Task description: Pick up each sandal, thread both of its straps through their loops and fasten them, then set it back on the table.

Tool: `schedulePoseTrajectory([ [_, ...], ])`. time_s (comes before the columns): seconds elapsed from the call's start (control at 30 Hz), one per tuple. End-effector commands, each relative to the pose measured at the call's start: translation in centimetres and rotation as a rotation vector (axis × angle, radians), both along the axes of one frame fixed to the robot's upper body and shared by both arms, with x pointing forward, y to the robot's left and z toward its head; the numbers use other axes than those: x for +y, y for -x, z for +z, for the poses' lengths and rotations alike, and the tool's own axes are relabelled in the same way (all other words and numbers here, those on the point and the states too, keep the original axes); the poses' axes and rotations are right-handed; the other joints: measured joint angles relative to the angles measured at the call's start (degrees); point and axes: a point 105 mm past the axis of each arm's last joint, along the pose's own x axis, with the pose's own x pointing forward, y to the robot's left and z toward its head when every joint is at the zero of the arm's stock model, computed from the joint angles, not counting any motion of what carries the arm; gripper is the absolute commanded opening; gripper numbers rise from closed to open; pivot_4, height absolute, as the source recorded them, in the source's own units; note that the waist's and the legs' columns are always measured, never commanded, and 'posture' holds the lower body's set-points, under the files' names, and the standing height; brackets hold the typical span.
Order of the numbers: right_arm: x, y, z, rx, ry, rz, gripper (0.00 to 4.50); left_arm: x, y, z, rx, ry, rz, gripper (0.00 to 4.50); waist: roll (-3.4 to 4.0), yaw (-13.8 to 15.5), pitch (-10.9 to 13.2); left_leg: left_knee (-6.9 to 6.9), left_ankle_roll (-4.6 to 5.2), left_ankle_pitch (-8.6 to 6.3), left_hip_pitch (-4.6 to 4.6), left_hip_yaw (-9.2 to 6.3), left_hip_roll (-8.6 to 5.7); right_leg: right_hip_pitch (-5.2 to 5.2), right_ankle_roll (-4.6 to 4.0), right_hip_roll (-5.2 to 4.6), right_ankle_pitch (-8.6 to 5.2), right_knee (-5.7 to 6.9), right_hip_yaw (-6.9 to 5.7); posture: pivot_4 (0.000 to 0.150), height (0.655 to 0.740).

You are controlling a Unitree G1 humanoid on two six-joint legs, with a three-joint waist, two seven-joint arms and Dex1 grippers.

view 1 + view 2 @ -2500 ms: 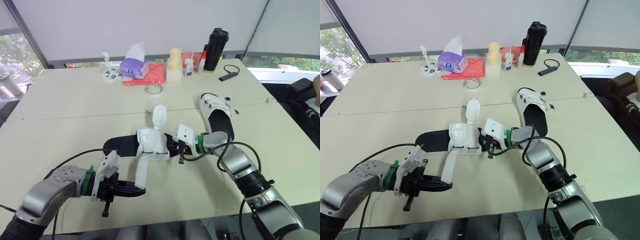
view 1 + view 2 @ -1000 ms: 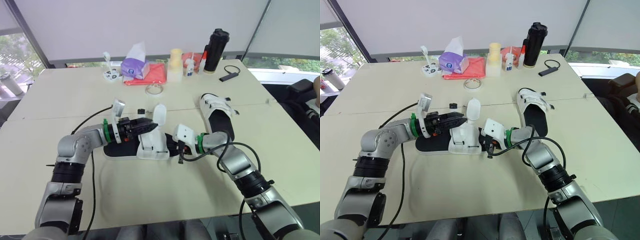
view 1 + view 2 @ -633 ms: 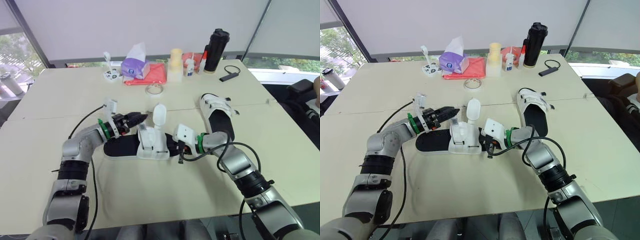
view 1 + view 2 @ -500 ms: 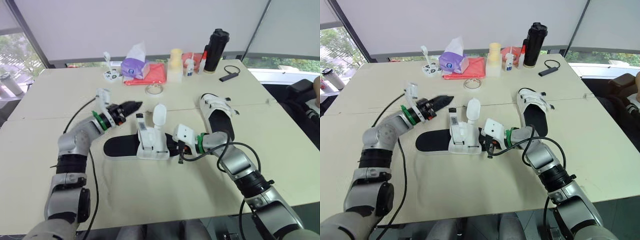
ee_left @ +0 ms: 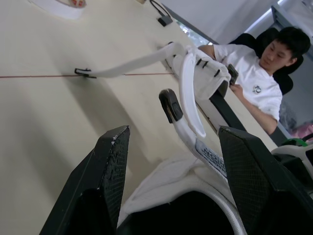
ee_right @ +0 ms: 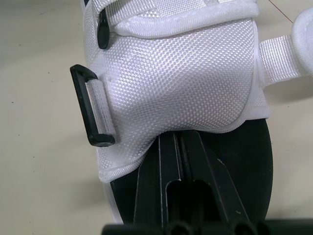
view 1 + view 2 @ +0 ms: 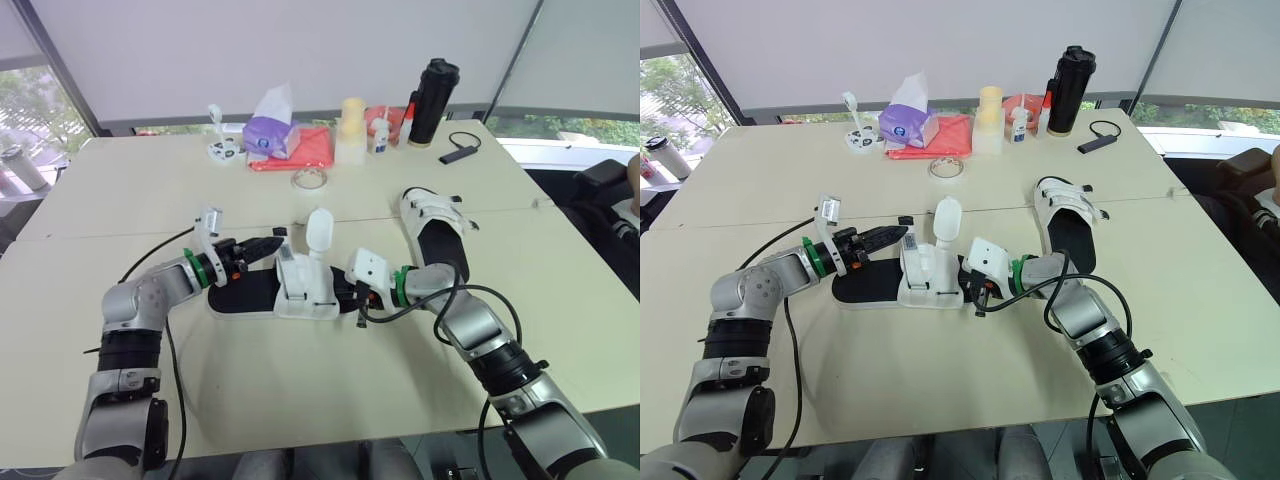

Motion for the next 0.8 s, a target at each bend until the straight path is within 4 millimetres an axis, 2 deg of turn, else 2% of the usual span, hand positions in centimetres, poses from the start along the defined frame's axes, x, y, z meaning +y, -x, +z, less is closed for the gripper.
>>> schedulePoseTrajectory([
  [0.03,-0.5,0.4,-2.0,0.065,0.051,-0.019,0.0,-0.2,-0.3,1.1,-0.045,0.008,-0.005,2.94,0.0,0.0,0.0,0.0,0.0,0.0,0.0,0.0,0.0,0.0,0.0,0.0,0.0,0.0,0.0,0.15,0.74],
  [0.2,-0.4,0.5,-2.1,0.065,0.053,-0.017,0.0,-1.1,-0.8,1.5,-0.041,0.024,-0.023,2.94,-0.01,0.0,0.0,0.0,0.0,0.0,0.0,-0.01,0.0,0.01,0.0,0.0,0.0,0.0,0.0,0.15,0.74],
  [0.23,-0.5,0.5,-2.1,0.064,0.053,-0.018,0.0,-1.2,-1.0,1.6,-0.042,0.025,-0.022,2.71,-0.01,0.0,0.0,0.0,0.0,0.0,0.0,-0.01,0.0,0.01,0.0,0.0,0.0,0.0,0.0,0.15,0.74],
  [0.3,-0.5,0.5,-2.1,0.065,0.053,-0.019,0.0,-1.3,-1.3,1.7,-0.04,0.036,-0.021,2.02,-0.01,0.0,0.0,0.0,0.0,0.0,0.0,0.0,0.0,0.01,0.0,0.0,0.0,0.0,0.0,0.15,0.74],
  [0.43,-0.6,0.5,-2.1,0.065,0.055,-0.022,0.0,-1.4,-1.6,2.3,-0.043,0.061,-0.028,0.1,-0.01,0.0,0.0,-0.01,-0.01,0.0,0.0,0.0,-0.01,0.0,0.01,0.0,0.0,0.0,0.0,0.15,0.74],
  [0.57,-0.6,0.5,-2.2,0.066,0.056,-0.024,0.0,-1.8,-1.1,3.1,-0.034,0.089,-0.093,0.04,-0.01,0.0,0.0,0.0,-0.01,0.01,0.0,0.0,-0.01,0.01,0.02,0.0,0.0,0.0,-0.01,0.15,0.74],
  [0.8,-0.6,0.5,-2.2,0.06,0.061,-0.025,0.0,-2.8,2.2,7.2,-0.084,0.252,-0.334,0.04,-0.01,-0.1,0.0,-0.01,-0.01,0.01,0.0,-0.01,0.0,0.01,0.02,0.0,0.0,0.0,-0.01,0.15,0.74],
])
